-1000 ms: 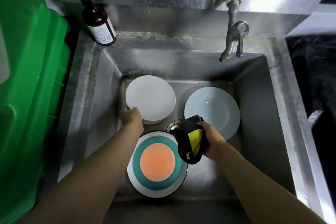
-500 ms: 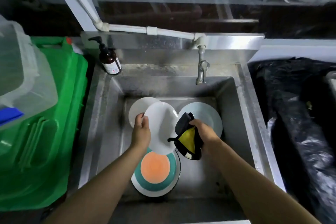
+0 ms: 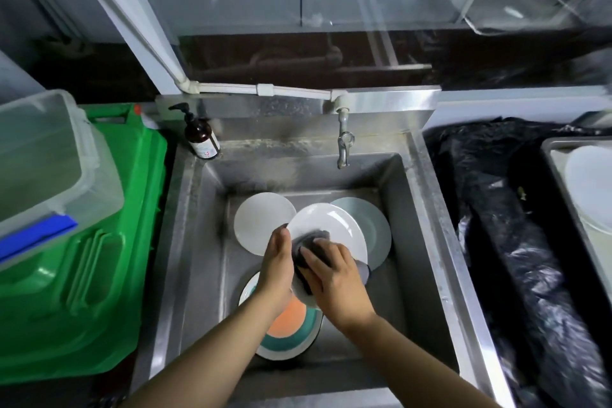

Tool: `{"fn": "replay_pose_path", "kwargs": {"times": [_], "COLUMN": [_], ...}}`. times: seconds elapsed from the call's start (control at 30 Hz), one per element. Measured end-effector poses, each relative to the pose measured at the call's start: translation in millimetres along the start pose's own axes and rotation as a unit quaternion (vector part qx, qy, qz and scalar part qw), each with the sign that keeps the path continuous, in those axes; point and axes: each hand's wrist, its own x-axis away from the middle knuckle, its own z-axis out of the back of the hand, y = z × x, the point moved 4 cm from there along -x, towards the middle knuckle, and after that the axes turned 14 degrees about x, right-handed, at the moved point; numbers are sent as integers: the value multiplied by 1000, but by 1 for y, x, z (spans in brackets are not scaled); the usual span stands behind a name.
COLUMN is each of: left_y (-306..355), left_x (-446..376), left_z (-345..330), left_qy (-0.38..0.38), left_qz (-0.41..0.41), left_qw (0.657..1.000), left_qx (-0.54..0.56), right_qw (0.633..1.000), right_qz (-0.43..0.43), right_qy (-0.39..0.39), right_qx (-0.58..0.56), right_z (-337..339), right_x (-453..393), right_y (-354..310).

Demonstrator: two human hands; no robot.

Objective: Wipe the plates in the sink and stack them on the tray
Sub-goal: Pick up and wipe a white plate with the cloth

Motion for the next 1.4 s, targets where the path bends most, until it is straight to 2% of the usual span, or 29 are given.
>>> {"fn": "replay_pose_path", "kwargs": {"times": [0.1,0.33,0.47,0.57,0.73,0.8,0.87,1.0,1.03,1.13,1.2,1.3,1.4], "left_y": [4,1,6,1,-2,0,3,3,2,3,2,2,4], "left_x": [-2,1,4,-1,5,3,1,-1,0,4,6,5,1], "left_z": [1,7,8,14,15,14,14,18,20,22,22,18,14], "left_qy": [-12,-16,-7,25,22,32,29,17,21,30,33,41,52], "left_qz": [-3,2,-13,-20,-24,-31,-33,-37,-36,-36,-35,-53,-54], "left_qw": [1000,997,998,998,998,998,999,999,999,999,998,997,997], "left_qx": [29,73,60,57,46,39,24,-10,-14,-21,-31,-37,-28], "right_qw": [997,995,993,994,988,990,994,996,997,990,984,990,992], "right_qz": [60,85,99,38,-110,-93,-33,11,0,-124,-167,-124,26], "right_qy": [30,42,63,87,85,104,103,85,76,54,44,64,123], "right_qx": [30,10,27,46,66,27,-8,-8,4,35,41,19,-1], "right_z": [2,1,-3,-9,-10,-8,-6,-9,-12,-17,-18,-14,3], "right_x": [16,19,-4,-30,-53,-48,-35,-23,-27,-38,-39,-30,-19], "right_y": [-11,-9,-6,10,30,15,-9,-12,-1,41,52,29,-22]}}
